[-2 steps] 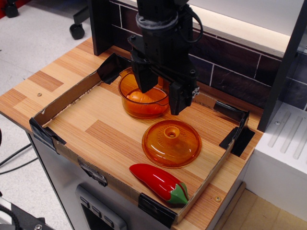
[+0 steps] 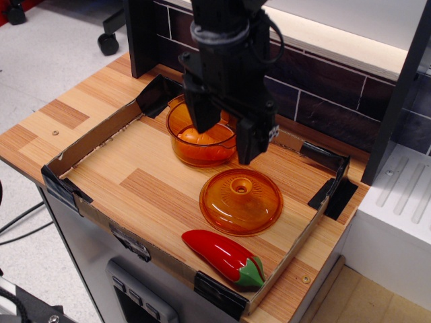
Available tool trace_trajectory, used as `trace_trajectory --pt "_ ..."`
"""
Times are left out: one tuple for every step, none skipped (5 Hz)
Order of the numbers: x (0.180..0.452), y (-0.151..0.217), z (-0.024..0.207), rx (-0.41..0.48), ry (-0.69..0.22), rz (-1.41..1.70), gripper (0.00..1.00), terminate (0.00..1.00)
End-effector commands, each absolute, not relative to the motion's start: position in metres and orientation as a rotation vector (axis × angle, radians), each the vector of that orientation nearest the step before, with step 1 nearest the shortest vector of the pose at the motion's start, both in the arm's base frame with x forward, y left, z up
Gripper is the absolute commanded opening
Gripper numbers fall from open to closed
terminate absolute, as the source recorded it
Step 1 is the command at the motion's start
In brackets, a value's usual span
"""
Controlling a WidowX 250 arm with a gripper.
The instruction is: Take carrot out of pot
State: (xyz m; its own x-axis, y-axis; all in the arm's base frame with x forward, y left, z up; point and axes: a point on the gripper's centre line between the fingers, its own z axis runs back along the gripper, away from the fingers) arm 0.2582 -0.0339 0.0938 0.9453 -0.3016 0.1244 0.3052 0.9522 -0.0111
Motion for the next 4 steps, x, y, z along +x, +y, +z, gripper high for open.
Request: trace_trajectory --pt "0.291 0.001 0.108 -0.018 -0.167 -0.394 1.00 0.00" --pt "0.309 0.019 0.118 -0.022 -0.165 -0.502 1.00 0.00" --pt "0.329 0.036 0.119 -0.060 -0.110 -0.636 1.00 0.00" --pt "0.337 0.037 0.107 -0.026 -0.058 -0.808 1.00 0.00"
